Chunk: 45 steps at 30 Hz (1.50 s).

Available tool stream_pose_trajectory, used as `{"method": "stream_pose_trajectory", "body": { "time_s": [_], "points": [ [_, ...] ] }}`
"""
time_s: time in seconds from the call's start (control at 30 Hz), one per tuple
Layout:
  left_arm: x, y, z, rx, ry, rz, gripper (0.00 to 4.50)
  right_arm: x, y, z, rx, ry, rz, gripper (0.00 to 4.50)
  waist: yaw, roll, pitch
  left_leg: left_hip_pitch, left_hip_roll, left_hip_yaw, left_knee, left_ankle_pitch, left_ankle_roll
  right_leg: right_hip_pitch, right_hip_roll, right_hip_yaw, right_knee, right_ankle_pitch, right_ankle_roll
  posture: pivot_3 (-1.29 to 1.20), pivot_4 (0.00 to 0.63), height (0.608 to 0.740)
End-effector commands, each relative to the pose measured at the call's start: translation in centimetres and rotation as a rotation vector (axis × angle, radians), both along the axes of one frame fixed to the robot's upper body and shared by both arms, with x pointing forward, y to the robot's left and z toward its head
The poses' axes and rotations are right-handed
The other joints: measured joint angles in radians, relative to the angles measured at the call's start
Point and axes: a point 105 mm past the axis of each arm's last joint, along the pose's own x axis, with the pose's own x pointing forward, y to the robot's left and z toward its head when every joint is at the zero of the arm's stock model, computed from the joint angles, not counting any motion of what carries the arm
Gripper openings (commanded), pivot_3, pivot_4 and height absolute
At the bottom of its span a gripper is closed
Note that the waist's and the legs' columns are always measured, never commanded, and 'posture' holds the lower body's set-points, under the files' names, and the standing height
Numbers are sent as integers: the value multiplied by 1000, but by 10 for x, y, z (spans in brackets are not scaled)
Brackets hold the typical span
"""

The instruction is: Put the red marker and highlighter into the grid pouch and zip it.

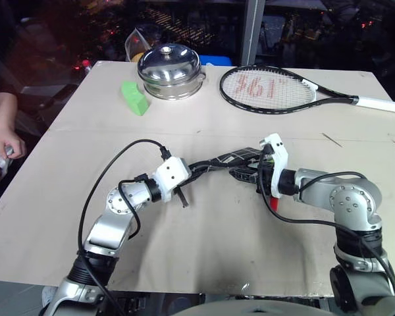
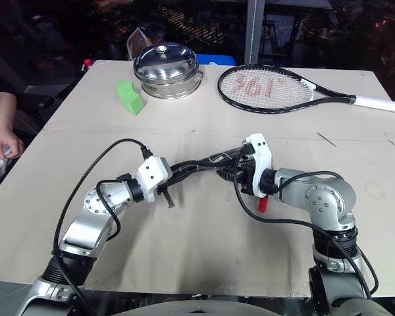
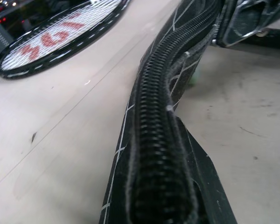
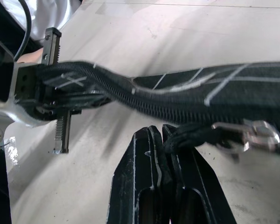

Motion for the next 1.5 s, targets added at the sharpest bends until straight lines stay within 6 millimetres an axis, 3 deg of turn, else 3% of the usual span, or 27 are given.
{"method": "stream_pose_trajectory", "body": {
  "time_s": [0.03,0.43,0.67,1.0,1.33,1.5],
  "points": [
    [-2,-5,12,-31,-34,-2,0,-3,11,19,56,-50,59,37,-1,0,0,0,0,0,0,0,0,0,0,0,0,0,0,0,150,740],
    [11,-27,18,-65,-47,26,0,0,44,29,86,-55,148,37,0,1,1,-1,0,0,0,0,0,0,0,0,0,0,0,0,150,740],
    [10,-40,24,-90,-62,20,0,6,45,27,87,-49,136,37,0,1,1,-1,0,0,-1,0,0,0,0,0,0,0,0,0,150,740],
    [-1,-55,21,16,-170,-98,0,10,55,35,140,-43,149,37,-1,2,1,-1,0,0,-1,0,0,-1,0,0,-1,0,0,0,150,740],
    [2,-65,40,35,-269,-130,0,-6,67,36,114,-24,307,37,-1,3,2,-2,0,0,-1,0,0,-2,0,0,-1,0,0,0,150,740],
    [4,-64,46,19,-270,-124,0,-9,67,25,85,-13,354,37,-2,3,2,-3,0,0,-2,0,0,-3,0,-1,-1,0,0,0,150,740]
  ]
}}
